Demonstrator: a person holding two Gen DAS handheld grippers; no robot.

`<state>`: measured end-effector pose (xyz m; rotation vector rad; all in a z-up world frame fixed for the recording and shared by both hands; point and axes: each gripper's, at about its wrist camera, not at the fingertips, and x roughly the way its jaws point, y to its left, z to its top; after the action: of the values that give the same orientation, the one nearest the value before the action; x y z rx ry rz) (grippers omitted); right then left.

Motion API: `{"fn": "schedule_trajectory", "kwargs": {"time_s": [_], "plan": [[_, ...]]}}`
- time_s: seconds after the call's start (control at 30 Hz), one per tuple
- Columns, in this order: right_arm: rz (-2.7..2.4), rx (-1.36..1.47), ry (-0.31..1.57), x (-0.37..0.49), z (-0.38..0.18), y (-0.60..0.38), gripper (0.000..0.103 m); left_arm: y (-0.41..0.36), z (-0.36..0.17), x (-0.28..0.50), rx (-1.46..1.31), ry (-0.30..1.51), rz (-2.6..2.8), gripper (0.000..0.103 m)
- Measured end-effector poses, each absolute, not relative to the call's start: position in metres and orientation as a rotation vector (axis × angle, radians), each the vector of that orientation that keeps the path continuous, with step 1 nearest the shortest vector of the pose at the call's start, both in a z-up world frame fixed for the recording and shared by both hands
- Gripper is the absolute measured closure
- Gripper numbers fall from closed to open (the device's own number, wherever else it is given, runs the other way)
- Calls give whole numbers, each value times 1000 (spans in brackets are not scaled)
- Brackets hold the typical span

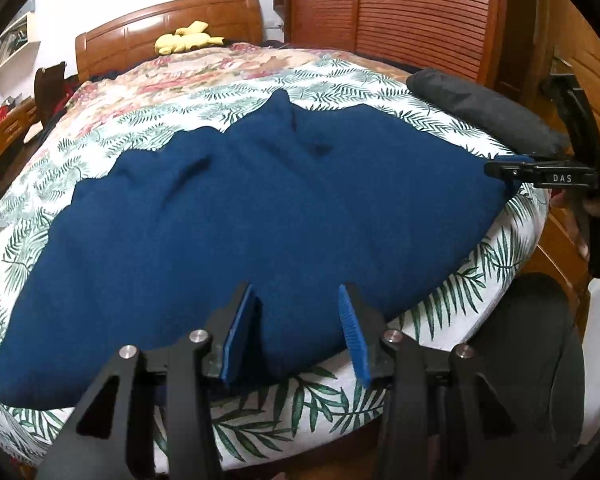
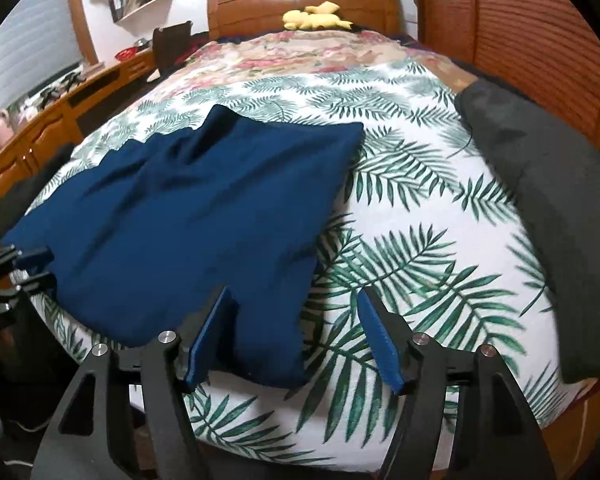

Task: Fold large clothes

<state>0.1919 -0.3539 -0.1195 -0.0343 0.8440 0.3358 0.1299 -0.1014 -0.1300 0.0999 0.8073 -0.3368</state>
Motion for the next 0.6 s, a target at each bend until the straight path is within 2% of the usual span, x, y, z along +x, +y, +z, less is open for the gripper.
{"fn": "schedule_trajectory", "kwargs": {"time_s": [0.5,0.57,0.6], "plan": [[437,137,928,200,-139,-353,35,-99,-135,131,85,805,-341,60],[448,130,928,200,-138,-351,39,-100,-132,131,76,796,-348,60],[468,139,931,199,-137,-350,47,-100,-131,130,72,790,-351,60]]}}
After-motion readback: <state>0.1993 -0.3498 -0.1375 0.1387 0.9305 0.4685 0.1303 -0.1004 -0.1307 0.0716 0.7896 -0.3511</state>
